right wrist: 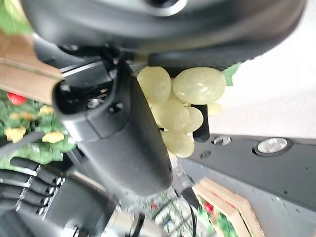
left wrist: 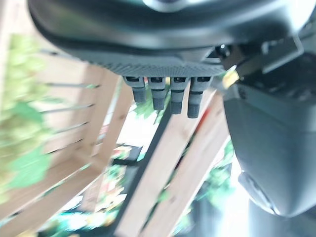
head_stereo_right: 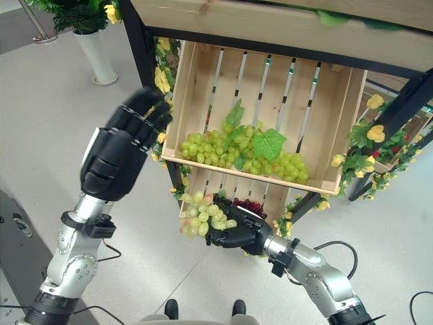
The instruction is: Pick up the fruits from the basket on one side to the basket on the other side
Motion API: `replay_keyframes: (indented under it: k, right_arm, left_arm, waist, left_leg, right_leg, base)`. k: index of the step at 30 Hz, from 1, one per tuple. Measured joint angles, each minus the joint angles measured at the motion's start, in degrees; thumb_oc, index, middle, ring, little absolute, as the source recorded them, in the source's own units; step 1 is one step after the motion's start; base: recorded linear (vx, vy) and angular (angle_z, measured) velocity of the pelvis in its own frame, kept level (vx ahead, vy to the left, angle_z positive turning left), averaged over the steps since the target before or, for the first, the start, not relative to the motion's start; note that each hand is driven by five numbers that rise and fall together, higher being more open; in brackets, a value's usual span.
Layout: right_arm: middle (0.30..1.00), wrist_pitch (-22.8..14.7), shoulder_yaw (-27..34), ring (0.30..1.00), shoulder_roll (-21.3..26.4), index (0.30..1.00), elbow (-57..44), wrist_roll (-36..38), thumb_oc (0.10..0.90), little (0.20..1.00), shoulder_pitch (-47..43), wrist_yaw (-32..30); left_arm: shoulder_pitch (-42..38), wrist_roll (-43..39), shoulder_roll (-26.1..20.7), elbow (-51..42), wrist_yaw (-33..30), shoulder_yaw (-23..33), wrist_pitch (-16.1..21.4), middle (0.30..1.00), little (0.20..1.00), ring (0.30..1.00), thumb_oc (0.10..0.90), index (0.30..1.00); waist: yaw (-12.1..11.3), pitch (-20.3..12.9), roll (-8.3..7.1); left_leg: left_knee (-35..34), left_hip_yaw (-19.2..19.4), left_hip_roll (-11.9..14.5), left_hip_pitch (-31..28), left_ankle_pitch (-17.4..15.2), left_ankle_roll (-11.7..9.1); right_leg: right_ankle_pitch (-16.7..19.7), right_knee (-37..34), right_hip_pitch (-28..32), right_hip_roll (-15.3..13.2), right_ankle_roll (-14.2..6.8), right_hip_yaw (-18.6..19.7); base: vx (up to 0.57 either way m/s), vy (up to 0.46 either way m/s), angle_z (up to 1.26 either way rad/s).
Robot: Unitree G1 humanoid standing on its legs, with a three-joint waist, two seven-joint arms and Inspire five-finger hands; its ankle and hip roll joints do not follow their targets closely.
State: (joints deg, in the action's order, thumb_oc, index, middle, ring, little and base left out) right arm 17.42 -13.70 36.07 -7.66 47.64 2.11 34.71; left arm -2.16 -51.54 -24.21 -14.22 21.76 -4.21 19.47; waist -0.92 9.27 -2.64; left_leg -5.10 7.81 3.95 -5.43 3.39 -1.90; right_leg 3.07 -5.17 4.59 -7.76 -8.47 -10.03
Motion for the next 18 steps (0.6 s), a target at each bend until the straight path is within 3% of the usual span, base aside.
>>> replay_keyframes:
  k: [6, 9, 12, 18]
  right_arm:
    - [0.3, 1.15, 0.02, 0.3, -1.08, 0.3, -0.09, 2.09, 0.4, 0.3, -4.97, 3.85]
    - [0.3, 0.74, 0.93, 0.3, -2.16, 0.3, -1.21, 2.49, 0.4, 0.3, -6.19, 3.85]
    - [0.3, -0.37, 2.54, 0.3, -3.34, 0.3, -1.74, 3.36, 0.4, 0.3, -6.4, 3.78]
    - [0.3, -4.52, 4.67, 0.3, -7.89, 0.3, -3.09, 9.82, 0.4, 0.3, -9.44, -2.53]
  left_arm:
    - [-0.18, 0.23, 1.56, 0.01, -4.56, 2.55, 3.5, 0.9, 0.9, 0.9, 0.8, 0.9]
    - [-0.6, 2.59, 3.06, 0.03, -12.04, 5.94, 7.4, 0.9, 0.9, 0.9, 0.8, 0.9]
    - [-0.89, 4.18, 4.52, 0.04, -16.76, 8.61, 8.88, 0.9, 0.9, 0.9, 0.8, 0.9]
    - [-0.89, 7.3, 5.49, 1.54, -22.37, 9.08, 8.72, 0.9, 0.9, 0.9, 0.8, 0.9]
  waist:
    - [-0.14, -0.44, -1.04]
    - [-0.28, -0.78, -1.49]
    - [-0.67, -0.88, -1.59]
    - [-1.42, -0.87, -1.53]
  left_leg:
    - [-0.03, -0.44, 0.02, -0.68, 0.0, -0.06]
    - [-0.39, -0.61, 0.13, -0.74, -0.38, -0.04]
    - [-0.39, -0.77, 0.13, -0.66, -0.36, -0.04]
    - [0.0, -1.13, -0.01, -0.39, 0.08, -0.11]
  right_leg:
    - [-0.1, -0.24, 0.87, -0.01, 0.08, -0.1]
    - [-0.46, -0.25, 1.02, -0.14, 0.59, -0.1]
    - [-0.47, -0.25, 1.02, -0.16, 0.6, -0.14]
    - [-0.31, -0.24, 0.92, 0.01, 0.36, -0.45]
  base:
    - [0.03, 0.001, 0.02]
    - [0.03, 0.002, 0.02]
    - [0.03, 0.005, 0.02]
    - [0.0, 0.005, 0.02]
